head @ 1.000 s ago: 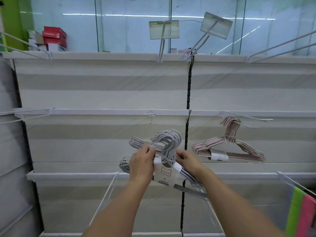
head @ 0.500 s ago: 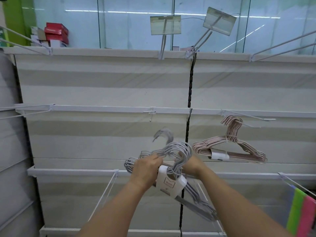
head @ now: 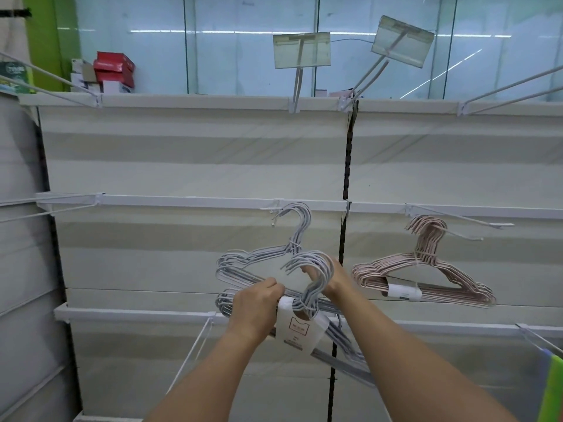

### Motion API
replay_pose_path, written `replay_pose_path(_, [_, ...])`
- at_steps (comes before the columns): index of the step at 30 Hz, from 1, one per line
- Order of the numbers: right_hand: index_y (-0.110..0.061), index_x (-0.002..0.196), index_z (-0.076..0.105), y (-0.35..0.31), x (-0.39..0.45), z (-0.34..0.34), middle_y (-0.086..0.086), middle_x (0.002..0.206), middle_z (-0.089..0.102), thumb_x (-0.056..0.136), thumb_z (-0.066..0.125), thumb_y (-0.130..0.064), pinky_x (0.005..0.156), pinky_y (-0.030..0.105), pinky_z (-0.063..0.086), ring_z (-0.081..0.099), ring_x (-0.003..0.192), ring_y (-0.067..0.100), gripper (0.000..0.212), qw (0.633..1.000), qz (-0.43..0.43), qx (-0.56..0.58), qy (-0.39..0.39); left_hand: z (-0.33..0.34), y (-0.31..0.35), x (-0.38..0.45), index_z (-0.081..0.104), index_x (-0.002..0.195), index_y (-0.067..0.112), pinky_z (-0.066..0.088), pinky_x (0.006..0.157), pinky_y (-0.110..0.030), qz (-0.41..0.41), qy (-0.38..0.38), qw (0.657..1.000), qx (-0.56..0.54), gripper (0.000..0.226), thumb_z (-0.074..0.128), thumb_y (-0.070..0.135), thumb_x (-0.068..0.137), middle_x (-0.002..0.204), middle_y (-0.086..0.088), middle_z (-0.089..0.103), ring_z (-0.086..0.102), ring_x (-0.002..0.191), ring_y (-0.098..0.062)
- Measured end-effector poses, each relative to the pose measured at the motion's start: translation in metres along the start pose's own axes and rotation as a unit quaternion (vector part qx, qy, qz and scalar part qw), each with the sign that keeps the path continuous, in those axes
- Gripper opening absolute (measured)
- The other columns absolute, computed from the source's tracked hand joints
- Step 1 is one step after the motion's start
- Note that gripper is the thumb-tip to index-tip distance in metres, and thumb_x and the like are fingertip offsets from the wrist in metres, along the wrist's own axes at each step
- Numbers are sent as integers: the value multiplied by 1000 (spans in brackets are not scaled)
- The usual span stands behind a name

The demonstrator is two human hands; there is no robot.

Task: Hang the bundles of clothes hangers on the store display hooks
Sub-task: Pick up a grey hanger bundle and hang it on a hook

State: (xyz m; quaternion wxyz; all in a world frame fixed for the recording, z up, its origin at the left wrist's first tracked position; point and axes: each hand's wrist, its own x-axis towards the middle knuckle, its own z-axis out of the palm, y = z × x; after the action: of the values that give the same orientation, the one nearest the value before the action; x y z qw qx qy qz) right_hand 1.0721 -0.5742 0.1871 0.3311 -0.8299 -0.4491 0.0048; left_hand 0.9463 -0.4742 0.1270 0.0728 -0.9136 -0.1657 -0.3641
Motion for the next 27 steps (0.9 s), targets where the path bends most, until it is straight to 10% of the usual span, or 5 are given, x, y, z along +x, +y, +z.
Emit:
replay_pose_path(8, [-26, 64, 49, -9, 18, 19, -8, 67, 49, 93, 52, -12, 67, 27, 40, 45, 63, 7, 32, 992, -9, 115, -58, 6, -15, 4, 46, 49, 20, -4, 43, -16, -33, -27, 999, 18, 48, 89, 11, 29, 49, 8, 44, 42, 35, -13])
replay_pose_path(15, [-18, 81, 58, 0, 28, 26, 8, 91, 57, 95, 49, -23, 89, 37, 45, 51, 86, 21, 17, 994, 16, 62, -94, 7, -24, 10, 49, 52, 19, 3, 40, -19, -48, -2, 998, 37, 40, 87, 12, 40, 53, 5, 50, 50, 42, -16])
replay_pose_path(18, [-21, 112, 60, 10, 21, 23, 4, 110, 61, 98, 38, -37, 101, 43, 40, 55, 106, 25, 31, 997, 74, -11, 29, 3, -22, 18, 62, 82, 18, 31, 53, -28, -97, -14, 995, 18, 2, 60, 17, 84, 87, 1, 62, 62, 80, -23])
replay_pose_path(22, [-23, 98, 64, 0, -8, 17, -3, 86, 69, 100, 33, -42, 79, 33, 49, 64, 87, 17, 36, 909, 34, 302, 284, -2, -12, 29, 62, 94, 19, 38, 64, -30, -125, -43, 991, 33, 19, 46, 11, 88, 100, 0, 62, 61, 92, -25])
replay_pose_path(27, [-23, 93, 54, -3, -28, 24, -9, 79, 62, 84, 31, -70, 65, 29, 45, 58, 74, 11, 53, 967, -36, 109, 226, -10, 5, 48, 63, 99, 19, 45, 71, -33, -126, -70, 988, 61, 22, 46, 10, 89, 102, -3, 67, 63, 98, -26])
